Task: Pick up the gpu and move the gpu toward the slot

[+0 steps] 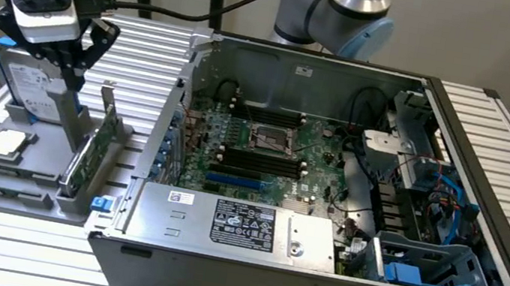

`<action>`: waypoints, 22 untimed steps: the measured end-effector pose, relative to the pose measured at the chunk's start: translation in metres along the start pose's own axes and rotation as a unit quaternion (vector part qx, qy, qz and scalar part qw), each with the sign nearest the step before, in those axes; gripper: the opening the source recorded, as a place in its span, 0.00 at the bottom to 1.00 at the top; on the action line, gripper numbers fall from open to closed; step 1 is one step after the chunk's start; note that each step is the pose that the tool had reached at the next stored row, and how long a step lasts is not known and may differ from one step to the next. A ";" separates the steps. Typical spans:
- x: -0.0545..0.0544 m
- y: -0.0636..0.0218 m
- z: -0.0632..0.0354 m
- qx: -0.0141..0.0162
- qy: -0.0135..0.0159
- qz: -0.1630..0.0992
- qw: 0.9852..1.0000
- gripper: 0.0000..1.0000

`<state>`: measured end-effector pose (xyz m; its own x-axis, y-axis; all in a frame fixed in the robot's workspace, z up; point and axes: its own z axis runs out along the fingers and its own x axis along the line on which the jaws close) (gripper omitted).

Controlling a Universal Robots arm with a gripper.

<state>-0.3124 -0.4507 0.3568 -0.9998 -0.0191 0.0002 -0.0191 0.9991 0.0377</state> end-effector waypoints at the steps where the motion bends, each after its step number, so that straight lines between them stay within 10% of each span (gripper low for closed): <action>1: 0.000 0.0000 0.0003 0.000 0.000 0.000 1.000 0.11; 6: 0.000 -0.0001 0.0004 0.000 0.001 0.000 1.000 0.12; 15: 0.000 -0.0002 0.0035 0.000 0.001 0.000 1.000 0.48; 22: 0.000 -0.0027 0.0144 0.000 0.002 0.001 1.000 0.48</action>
<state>-0.3121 -0.4529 0.3423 -0.9998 -0.0180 0.0050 -0.0178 0.9991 0.0379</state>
